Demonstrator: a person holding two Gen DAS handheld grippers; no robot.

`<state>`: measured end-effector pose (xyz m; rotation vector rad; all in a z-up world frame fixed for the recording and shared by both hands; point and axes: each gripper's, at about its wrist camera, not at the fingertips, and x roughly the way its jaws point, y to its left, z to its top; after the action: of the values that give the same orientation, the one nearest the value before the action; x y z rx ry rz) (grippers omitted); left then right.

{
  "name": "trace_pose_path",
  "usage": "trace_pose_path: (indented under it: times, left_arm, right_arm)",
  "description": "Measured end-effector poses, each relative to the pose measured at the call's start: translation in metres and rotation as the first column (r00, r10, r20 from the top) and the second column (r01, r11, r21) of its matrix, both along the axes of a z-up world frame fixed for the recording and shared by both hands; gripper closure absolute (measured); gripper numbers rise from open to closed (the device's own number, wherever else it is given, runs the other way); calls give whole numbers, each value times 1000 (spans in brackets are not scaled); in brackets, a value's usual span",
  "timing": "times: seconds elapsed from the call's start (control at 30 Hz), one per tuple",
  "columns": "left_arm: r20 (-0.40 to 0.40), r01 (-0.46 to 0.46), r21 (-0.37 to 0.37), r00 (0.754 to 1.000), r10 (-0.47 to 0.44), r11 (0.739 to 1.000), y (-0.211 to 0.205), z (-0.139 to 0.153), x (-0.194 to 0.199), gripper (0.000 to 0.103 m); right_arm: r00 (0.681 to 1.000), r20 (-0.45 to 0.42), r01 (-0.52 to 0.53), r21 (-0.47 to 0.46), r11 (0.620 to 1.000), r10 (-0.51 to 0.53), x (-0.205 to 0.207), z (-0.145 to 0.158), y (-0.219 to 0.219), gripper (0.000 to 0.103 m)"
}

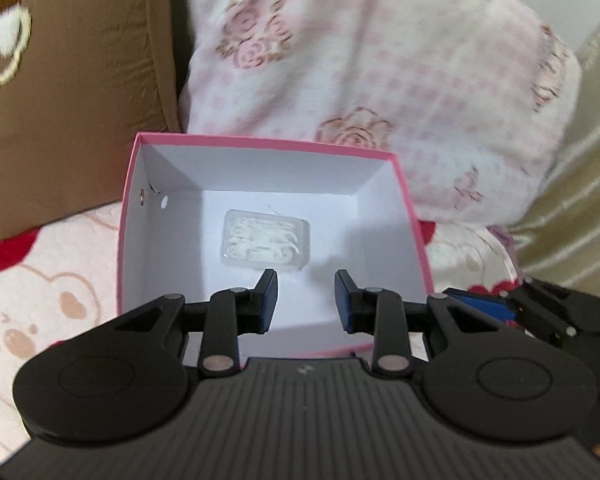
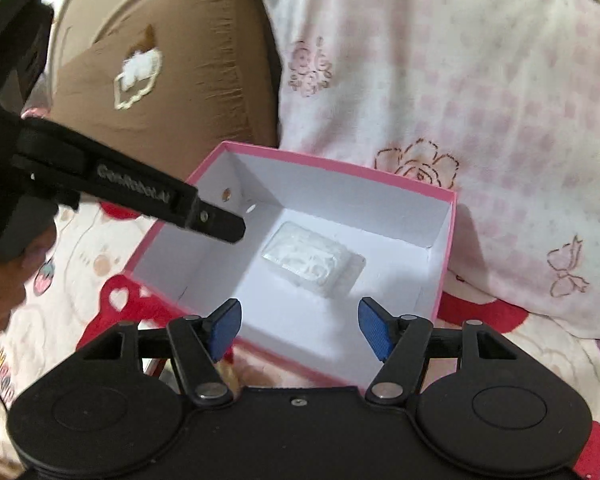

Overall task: Organize objects
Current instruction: 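Lower the floss-pick box into the pink box and open the left gripper, then withdraw the left gripper from the pink box toward the orange sponge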

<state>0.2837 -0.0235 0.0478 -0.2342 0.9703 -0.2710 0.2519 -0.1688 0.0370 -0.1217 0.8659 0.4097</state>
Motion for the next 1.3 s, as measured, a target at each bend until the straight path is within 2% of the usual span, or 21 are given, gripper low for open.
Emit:
trace_pose_path:
  times: [0.23,0.37,0.57,0.97,1.1,1.3]
  left_arm:
    - [14,59,118,998,-61,991,-8,29,-46,71]
    - [0,86,141,996,-87,986,-14,36,-71,70]
    - [-6,131,135,991,-132,982,-26,41,-100,66]
    - [-8,177,148,984,-178,973,-46,41,-143,64]
    - [-19,181,150,984,-180,972,-51,30,-153,64]
    - [-71,142,79,988,-136,987,-50,1,-160,61]
  right_arm:
    - [999,30,-38,7,999,38,-54,21,-12,33]
    - [998,55,-29,20,999,28,-73,25,-17,33]
    - [994,97,-51,44,998,47,-105,31,-23,33]
    - [991,115,-78,49,996,72,-152,27,-36,33]
    - [985,125,-125,58,990,117,-165,13,-40,33]
    - [979,127,-172,85,981,160,-169,-18,-42,33]
